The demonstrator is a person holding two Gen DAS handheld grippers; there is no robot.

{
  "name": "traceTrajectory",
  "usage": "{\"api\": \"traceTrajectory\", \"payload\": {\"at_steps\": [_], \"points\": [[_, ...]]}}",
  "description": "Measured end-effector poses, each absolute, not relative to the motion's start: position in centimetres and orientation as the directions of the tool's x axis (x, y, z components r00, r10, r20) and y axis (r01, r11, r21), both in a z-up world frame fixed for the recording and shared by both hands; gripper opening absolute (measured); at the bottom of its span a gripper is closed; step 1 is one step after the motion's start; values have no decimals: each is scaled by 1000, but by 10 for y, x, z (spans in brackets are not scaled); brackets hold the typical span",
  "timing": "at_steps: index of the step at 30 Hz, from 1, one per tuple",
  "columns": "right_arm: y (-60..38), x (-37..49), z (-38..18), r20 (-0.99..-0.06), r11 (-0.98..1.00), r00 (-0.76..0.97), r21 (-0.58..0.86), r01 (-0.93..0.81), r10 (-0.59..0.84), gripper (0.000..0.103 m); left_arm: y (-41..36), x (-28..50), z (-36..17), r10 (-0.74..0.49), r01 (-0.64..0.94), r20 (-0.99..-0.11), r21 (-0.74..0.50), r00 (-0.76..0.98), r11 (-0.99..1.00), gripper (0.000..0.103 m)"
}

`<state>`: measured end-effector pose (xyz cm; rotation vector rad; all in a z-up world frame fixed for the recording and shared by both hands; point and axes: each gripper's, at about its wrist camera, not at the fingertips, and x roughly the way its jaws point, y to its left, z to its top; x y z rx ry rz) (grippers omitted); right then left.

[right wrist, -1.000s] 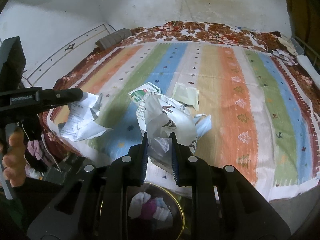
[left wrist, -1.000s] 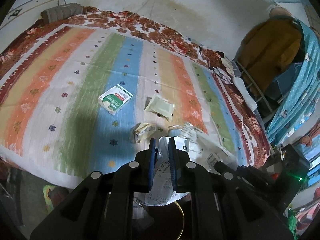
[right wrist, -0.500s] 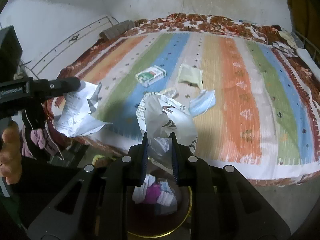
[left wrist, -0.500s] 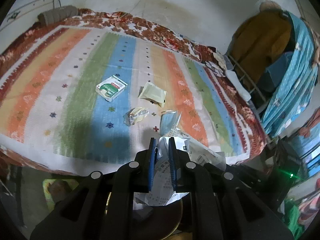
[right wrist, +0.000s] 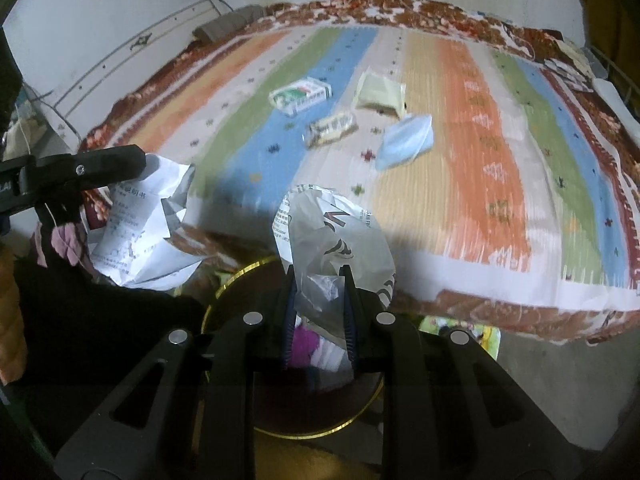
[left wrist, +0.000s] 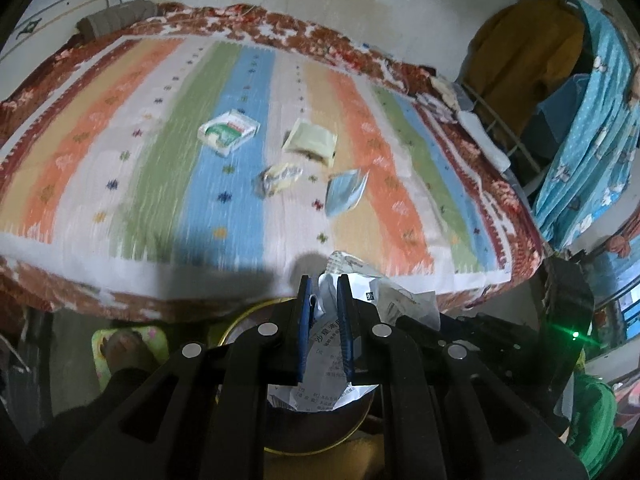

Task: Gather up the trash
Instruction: 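Carry both items over the bin and open the right tool, then the left tool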

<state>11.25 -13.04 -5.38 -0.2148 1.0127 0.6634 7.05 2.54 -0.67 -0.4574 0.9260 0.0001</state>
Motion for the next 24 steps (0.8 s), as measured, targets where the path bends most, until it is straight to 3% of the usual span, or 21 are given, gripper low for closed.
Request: {"api": "traceTrajectory", "payload": {"at_steps": [12, 21, 24], "points": [[-129, 112, -99, -924, 812, 231, 125, -571, 304, 19, 17, 78, -57, -146, -297, -886, -297, 440, 908, 12], [-125, 114, -121, -948, 822, 142, 165, -544, 284, 21, 16, 83, -73, -142, -327, -915, -276, 378, 904, 13], [-127, 117, -125, -945, 829, 114, 206, -519, 306, 30, 17, 85, -77, -178, -331, -912, -309, 370, 891, 32]]}}
